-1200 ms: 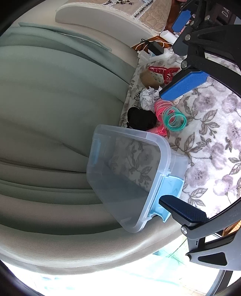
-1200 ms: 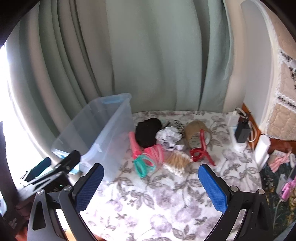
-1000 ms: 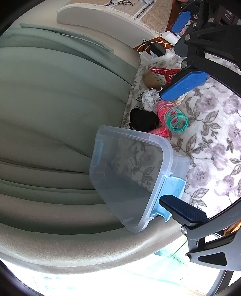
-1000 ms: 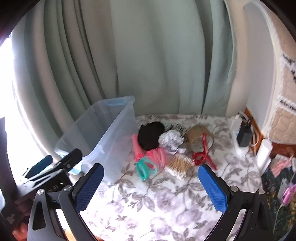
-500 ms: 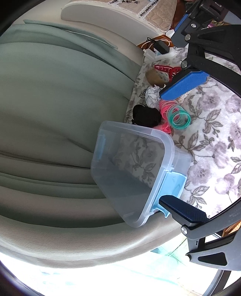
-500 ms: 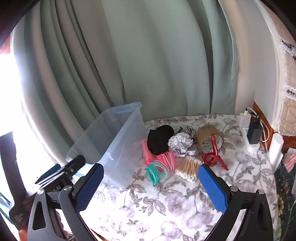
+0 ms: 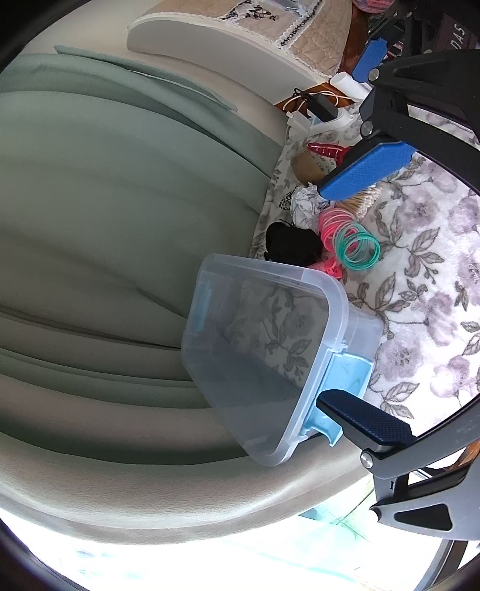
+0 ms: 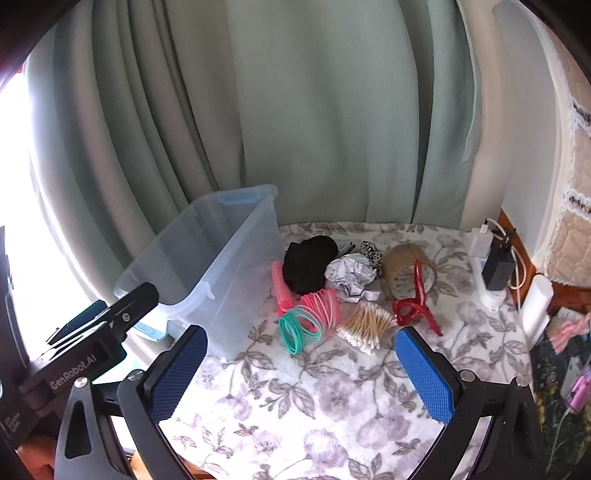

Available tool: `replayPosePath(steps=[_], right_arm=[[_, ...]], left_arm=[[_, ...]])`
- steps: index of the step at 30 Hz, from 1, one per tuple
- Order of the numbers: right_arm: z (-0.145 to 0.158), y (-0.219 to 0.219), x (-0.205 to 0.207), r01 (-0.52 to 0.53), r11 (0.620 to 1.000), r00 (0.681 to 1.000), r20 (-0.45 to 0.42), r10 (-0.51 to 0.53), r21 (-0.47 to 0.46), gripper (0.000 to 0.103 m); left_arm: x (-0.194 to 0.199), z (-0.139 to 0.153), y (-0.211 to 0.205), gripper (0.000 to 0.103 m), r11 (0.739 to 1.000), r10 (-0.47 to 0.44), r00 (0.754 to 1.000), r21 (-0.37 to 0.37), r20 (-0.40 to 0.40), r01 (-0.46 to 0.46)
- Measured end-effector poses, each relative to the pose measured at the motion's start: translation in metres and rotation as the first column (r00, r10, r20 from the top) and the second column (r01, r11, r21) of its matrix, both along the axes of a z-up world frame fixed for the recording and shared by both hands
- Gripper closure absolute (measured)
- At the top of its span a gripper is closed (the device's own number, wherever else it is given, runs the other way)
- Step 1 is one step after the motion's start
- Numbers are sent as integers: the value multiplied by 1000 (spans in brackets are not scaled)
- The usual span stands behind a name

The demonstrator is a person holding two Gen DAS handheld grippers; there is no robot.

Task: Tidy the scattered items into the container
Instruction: 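Move both tools toward the pile of items beside the clear box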

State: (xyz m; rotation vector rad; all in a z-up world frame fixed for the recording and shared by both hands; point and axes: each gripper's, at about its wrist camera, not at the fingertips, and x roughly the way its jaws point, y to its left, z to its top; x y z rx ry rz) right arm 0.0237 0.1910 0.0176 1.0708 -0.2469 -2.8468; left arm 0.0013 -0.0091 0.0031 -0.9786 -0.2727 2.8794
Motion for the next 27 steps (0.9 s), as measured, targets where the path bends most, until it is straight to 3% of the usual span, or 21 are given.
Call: replayPosePath(steps=[6,27], right_arm=[[-1,-3,1,-9,999,1000,-2,9,33,0],[-7,11,3,-13,1000,998,-53,14,22,0]], left_arm=[[0,-2,3,1,1000,4,1000,-9,11,-4],[-4,-7,25,1,998,-8,999,-66,37,10]])
